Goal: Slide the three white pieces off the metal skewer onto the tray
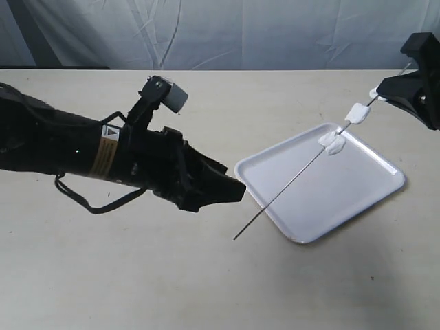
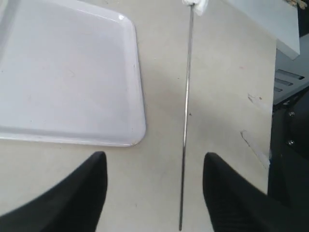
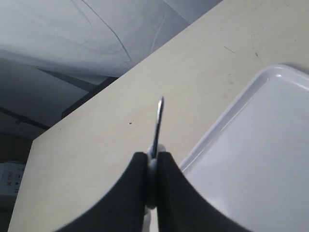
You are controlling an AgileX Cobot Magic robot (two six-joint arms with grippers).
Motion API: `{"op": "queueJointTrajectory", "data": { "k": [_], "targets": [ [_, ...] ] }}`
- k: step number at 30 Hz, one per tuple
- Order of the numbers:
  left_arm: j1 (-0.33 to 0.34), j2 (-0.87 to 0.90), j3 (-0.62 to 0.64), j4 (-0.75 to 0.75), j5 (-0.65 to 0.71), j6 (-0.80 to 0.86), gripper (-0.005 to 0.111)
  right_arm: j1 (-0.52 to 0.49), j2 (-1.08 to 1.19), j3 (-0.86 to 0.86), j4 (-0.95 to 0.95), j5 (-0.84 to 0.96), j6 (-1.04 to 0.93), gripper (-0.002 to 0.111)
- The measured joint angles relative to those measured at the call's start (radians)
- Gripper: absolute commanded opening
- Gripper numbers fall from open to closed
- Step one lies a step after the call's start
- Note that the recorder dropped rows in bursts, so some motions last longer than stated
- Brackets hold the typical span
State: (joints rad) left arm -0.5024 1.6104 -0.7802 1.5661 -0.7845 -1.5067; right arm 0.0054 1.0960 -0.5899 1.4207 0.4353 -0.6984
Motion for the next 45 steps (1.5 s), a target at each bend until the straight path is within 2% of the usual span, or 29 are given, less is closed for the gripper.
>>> {"op": "queueJointTrajectory", "data": {
  "k": [4,9,15,19,21,23,24,25,26,27,33,45],
  "targets": [
    [-0.07,0.11,-0.11,0.082,0.017,-0.072,0.057,0.0,0.0,0.0,0.0,0.018,-0.02,-0.001],
    [-0.153,0.158,-0.239,0.16,0.051,-0.166,0.057,0.0,0.0,0.0,0.0,0.026,-0.041,-0.001],
    [-0.162,0.244,-0.321,0.179,0.071,-0.236,0.057,0.0,0.0,0.0,0.0,0.049,-0.05,-0.001],
    [-0.162,0.27,-0.325,0.181,0.102,-0.239,0.057,0.0,0.0,0.0,0.0,0.049,-0.05,-0.001],
    [-0.162,0.27,-0.325,0.181,0.109,-0.239,0.054,0.0,0.0,0.0,0.0,0.049,-0.054,-0.001],
    [-0.162,0.27,-0.325,0.181,0.109,-0.239,0.045,0.0,0.0,0.0,0.0,0.049,-0.056,-0.001],
    [-0.162,0.27,-0.325,0.181,0.109,-0.239,0.031,0.0,0.0,0.0,0.0,0.049,-0.056,-0.001],
    [-0.162,0.27,-0.325,0.181,0.103,-0.239,0.023,0.0,0.0,0.0,0.0,0.051,-0.058,-0.001],
    [-0.162,0.27,-0.325,0.181,0.098,-0.239,0.006,0.0,0.0,0.0,0.0,0.051,-0.058,-0.001],
    [-0.162,0.27,-0.325,0.181,0.092,-0.239,0.0,0.0,0.0,0.0,0.0,0.052,-0.058,-0.001],
    [-0.164,0.27,-0.325,0.186,0.007,-0.229,0.0,0.0,0.0,0.0,0.0,0.056,-0.058,-0.001],
    [-0.164,0.27,-0.328,0.188,-0.009,-0.229,0.0,0.0,0.0,0.0,0.0,0.058,-0.058,-0.001]
  ]
}}
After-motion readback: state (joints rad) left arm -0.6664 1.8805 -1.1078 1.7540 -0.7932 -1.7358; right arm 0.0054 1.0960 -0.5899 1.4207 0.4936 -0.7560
